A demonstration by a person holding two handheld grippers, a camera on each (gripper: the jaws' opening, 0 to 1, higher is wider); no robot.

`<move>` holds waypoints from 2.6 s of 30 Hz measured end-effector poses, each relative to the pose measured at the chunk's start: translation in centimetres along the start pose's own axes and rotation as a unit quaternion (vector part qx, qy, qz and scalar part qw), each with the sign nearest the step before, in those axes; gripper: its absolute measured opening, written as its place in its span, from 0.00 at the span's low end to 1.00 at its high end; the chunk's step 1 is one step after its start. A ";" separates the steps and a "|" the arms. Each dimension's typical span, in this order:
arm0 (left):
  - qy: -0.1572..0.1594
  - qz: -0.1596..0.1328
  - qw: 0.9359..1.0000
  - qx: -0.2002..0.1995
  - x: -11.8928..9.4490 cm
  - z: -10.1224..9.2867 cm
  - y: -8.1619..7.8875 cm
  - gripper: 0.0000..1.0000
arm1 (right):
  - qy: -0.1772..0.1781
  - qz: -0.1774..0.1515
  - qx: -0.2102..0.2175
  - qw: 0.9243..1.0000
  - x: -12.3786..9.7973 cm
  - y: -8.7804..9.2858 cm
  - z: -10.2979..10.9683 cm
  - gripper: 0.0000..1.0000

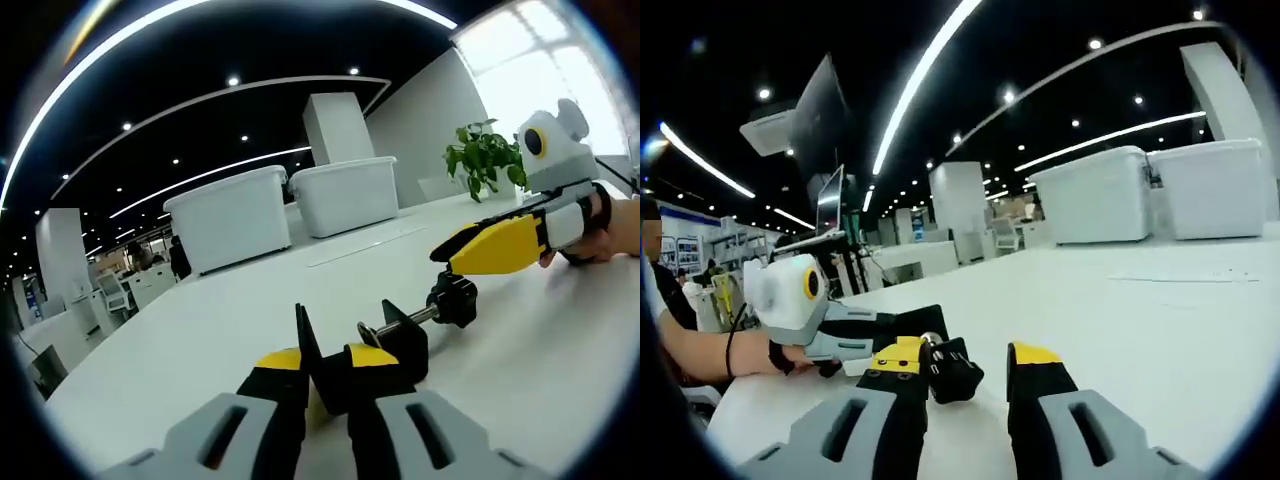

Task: Clamp the fixed fixture on the desktop, loosen the retaining clip, secure it to the edge of the desk, and tighten the retaining clip.

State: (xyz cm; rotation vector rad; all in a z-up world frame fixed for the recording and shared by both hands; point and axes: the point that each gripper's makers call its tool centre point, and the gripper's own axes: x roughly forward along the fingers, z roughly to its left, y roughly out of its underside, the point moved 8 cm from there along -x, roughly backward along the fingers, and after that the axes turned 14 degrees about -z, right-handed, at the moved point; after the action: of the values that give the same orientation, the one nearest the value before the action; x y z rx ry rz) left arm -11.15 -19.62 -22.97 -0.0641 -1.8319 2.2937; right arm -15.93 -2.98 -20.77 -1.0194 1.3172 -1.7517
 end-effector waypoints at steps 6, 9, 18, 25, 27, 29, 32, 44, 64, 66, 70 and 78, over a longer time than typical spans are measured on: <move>0.001 0.000 1.000 0.000 0.0 0.1 0.0 0.14 | -0.025 0.036 -0.034 0.998 0.3 1.3 1.4 0.24; 0.001 0.000 1.000 0.000 0.0 0.1 0.0 0.14 | -0.033 0.032 -0.037 0.998 0.3 1.2 1.4 0.23; 0.000 0.000 1.000 0.000 0.1 0.2 0.0 0.14 | -0.055 0.032 -0.175 0.983 0.4 1.7 2.1 0.22; -0.002 0.001 1.000 0.000 0.0 0.3 0.0 0.14 | -0.069 0.045 -0.271 0.959 0.8 1.8 2.6 0.23; -0.003 0.001 1.000 0.000 0.0 0.4 0.0 0.14 | -0.075 0.050 -0.305 0.948 0.9 1.9 2.7 0.23; -0.003 0.001 1.000 0.000 0.1 0.4 0.0 0.14 | -0.076 0.051 -0.314 0.945 0.9 2.0 2.7 0.23; -0.003 0.001 1.000 0.000 0.0 0.4 0.0 0.14 | -0.074 0.051 -0.314 0.945 1.0 1.9 2.6 0.23; -0.002 0.001 1.000 0.000 0.1 0.4 0.0 0.14 | -0.031 0.018 -0.076 0.996 0.4 0.5 1.5 0.31; -0.001 0.000 1.000 0.002 0.1 0.3 -0.1 0.14 | -0.027 0.019 -0.001 0.999 0.7 0.3 0.5 0.13; -0.001 0.000 1.000 0.001 0.1 0.3 -0.1 0.14 | -0.029 0.018 -0.004 0.999 0.7 0.3 0.6 0.14; -0.001 0.001 1.000 0.001 0.1 0.3 -0.1 0.14 | -0.032 0.028 -0.022 0.999 0.8 0.6 0.5 0.21; -0.002 0.001 1.000 0.002 0.2 0.3 0.0 0.14 | -0.046 0.061 -0.025 0.997 0.8 1.3 0.8 0.24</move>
State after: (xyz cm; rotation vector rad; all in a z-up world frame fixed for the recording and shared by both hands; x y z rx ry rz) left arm -11.37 -19.89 -22.86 -0.0615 -1.8291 2.3000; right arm -15.44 -4.30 -21.76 -1.0131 1.3425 -1.5703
